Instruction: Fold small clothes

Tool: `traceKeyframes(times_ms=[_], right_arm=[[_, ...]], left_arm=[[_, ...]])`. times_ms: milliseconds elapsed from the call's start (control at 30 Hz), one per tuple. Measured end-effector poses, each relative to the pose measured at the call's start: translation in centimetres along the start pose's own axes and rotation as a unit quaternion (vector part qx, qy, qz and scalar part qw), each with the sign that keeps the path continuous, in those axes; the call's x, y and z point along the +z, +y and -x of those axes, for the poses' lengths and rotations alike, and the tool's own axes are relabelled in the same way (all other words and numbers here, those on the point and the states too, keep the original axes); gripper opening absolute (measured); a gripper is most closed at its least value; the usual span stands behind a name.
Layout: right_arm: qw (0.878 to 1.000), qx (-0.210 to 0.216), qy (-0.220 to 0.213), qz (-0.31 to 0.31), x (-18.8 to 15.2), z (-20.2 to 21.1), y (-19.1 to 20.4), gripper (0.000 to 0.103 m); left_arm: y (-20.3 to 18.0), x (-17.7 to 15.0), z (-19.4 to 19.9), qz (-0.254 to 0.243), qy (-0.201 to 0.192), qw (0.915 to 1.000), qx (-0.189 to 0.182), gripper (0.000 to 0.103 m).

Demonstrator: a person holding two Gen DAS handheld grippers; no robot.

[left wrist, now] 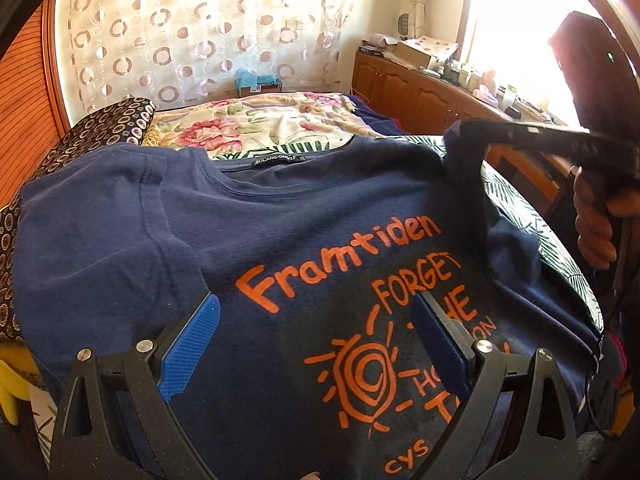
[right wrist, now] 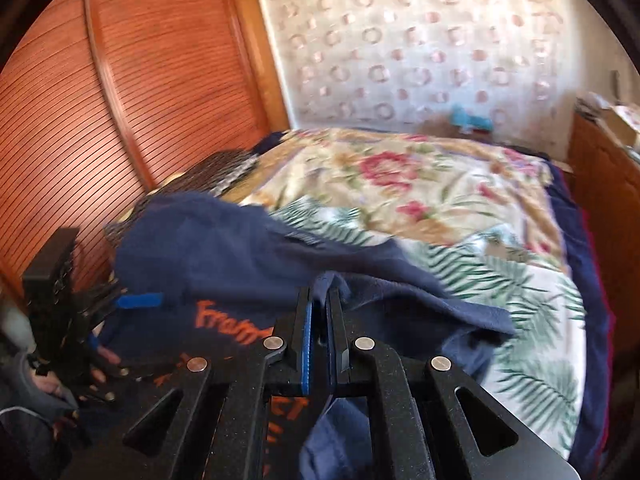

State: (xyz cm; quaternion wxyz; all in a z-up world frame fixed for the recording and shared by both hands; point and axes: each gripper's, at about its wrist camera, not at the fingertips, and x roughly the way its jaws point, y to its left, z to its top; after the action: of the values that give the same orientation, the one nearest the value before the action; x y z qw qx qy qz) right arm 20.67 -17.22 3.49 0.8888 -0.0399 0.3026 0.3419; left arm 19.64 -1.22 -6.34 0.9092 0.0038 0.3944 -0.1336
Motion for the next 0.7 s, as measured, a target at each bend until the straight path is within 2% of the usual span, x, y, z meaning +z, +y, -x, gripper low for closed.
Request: traceKeyframes(times_ms=[33, 67, 100, 167, 333, 433, 500, 667, 700], right_arm=[[1.0, 0.001, 0.006, 0.006, -0.2, -0.5, 0.0, 0.023], [1.0, -0.01, 0.012, 0.014, -0.6, -0.7, 0.0, 0.041], [1.0, -0.023, 0.012, 0.015, -1.0, -0.7, -0.5, 0.049], [0.999, -0.043, 0.008, 0.001, -1.5, -0.2, -2.3, 0.049], [0.991, -0.122, 0.027, -0.054, -3.5, 0.6, -7.7, 0.049], [0.986, -0.139, 0.044, -0.08, -4.4, -0.2, -10.7, 0.049], [0.985, -0.136, 0.057, -0.09, -4.2, -1.4, -11.6, 0.049], [0.983, -0.087, 0.092, -0.137, -2.6, -5.9, -14.2, 0.049], [0.982, -0.086, 0.096, -0.14, -2.2, -6.6, -14.5, 0.044]], left_arm=[[0.1, -0.1, 0.0, 0.0, 0.001, 1.0, 0.001, 0.096], [0.1, -0.1, -0.1, 0.0, 0.002, 1.0, 0.001, 0.096], [0.2, -0.1, -0.1, 0.0, 0.002, 1.0, 0.001, 0.096], [0.2, -0.1, -0.3, 0.002, 0.004, 1.0, 0.002, 0.096], [0.1, 0.2, -0.7, 0.003, 0.007, 1.0, 0.001, 0.096], [-0.1, 0.4, -1.0, 0.0, 0.009, 1.0, 0.0, 0.096], [-0.4, 0.4, -1.1, -0.002, 0.012, 0.9999, 0.0, 0.096], [-0.4, 0.3, -1.1, -0.006, 0.015, 0.9998, 0.007, 0.096], [-0.3, 0.3, -1.0, -0.005, 0.016, 0.9998, 0.009, 0.096]])
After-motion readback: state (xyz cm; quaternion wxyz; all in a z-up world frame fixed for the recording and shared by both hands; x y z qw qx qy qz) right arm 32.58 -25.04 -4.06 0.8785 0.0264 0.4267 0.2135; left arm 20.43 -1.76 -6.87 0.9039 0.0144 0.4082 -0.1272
